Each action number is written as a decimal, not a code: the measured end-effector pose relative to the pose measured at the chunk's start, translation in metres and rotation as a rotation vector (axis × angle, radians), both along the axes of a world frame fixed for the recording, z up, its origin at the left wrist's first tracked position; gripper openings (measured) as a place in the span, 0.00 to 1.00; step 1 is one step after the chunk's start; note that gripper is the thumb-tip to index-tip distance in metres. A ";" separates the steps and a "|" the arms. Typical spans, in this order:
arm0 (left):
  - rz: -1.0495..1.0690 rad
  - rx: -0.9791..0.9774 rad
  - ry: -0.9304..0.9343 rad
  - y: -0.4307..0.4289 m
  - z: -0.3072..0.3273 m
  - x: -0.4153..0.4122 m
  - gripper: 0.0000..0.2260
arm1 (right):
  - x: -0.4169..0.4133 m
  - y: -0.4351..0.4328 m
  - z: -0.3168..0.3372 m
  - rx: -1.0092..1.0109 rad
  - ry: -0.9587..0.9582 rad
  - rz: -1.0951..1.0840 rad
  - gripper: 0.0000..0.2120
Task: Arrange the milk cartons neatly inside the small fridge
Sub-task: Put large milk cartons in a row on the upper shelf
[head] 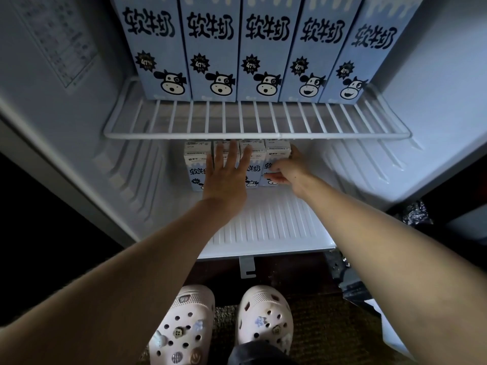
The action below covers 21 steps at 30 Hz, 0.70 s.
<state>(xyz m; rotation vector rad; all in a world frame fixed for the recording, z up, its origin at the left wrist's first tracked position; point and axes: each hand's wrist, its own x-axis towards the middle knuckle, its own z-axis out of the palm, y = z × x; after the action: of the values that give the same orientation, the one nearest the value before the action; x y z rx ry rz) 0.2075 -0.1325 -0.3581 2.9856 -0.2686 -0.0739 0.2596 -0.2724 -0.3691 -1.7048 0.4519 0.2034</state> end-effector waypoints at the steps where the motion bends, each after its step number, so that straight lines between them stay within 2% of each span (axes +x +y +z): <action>1: 0.004 -0.003 -0.004 -0.001 -0.001 -0.001 0.36 | 0.000 -0.001 0.000 0.024 0.021 -0.008 0.22; 10: 0.009 -0.036 -0.022 0.000 -0.004 -0.001 0.37 | -0.001 -0.003 0.001 -0.016 0.048 -0.010 0.22; 15: 0.024 -0.051 -0.019 -0.002 -0.004 -0.002 0.37 | 0.000 -0.001 0.006 -0.001 0.041 0.001 0.14; 21: 0.033 -0.089 0.012 -0.002 -0.003 -0.003 0.37 | 0.000 0.002 0.004 -0.028 0.046 0.016 0.15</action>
<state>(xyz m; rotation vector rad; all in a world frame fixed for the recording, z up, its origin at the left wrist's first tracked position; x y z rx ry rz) 0.2048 -0.1349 -0.3612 2.8987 -0.2152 -0.0743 0.2598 -0.2702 -0.3648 -1.7339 0.4776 0.2493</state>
